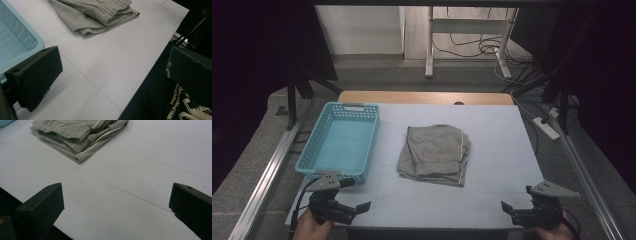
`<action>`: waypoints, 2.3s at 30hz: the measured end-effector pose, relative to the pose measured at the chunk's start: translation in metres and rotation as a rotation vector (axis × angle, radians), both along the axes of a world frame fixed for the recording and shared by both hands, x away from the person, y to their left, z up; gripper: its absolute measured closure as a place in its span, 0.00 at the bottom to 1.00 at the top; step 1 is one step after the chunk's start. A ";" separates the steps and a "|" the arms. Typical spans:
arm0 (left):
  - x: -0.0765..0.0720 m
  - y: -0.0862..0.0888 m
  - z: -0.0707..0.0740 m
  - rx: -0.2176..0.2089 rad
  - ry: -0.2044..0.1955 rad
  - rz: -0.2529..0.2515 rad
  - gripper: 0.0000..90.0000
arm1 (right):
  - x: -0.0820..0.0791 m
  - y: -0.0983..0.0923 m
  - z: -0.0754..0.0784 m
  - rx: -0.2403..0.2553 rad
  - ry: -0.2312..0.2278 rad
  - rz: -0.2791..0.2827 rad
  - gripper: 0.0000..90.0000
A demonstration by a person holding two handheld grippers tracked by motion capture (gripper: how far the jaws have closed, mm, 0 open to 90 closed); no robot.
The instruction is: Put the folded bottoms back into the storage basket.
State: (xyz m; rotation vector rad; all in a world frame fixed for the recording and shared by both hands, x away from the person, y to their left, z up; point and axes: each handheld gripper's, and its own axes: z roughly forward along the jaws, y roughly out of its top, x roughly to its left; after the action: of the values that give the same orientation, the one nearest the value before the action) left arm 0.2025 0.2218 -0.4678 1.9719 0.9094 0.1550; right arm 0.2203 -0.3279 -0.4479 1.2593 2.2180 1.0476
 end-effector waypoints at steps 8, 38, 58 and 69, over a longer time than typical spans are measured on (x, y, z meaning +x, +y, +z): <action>0.005 -0.004 -0.002 -0.032 0.019 -0.023 0.00 | 0.000 0.000 0.000 -0.006 0.003 -0.001 0.00; 0.048 -0.051 0.003 0.025 0.078 -0.095 0.00 | 0.001 0.001 -0.001 -0.016 0.007 -0.004 0.00; 0.092 -0.098 -0.007 0.160 0.082 -0.063 0.00 | 0.001 0.001 -0.001 -0.017 0.006 0.000 0.00; 0.122 -0.117 -0.019 0.237 0.083 -0.021 0.00 | 0.001 0.002 -0.001 -0.020 0.009 0.008 0.00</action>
State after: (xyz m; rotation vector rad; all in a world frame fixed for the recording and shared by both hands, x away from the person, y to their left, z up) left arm 0.3240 0.1049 -0.4870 2.2201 0.9597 0.1763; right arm 0.2213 -0.3262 -0.4492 1.2499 2.2367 1.0223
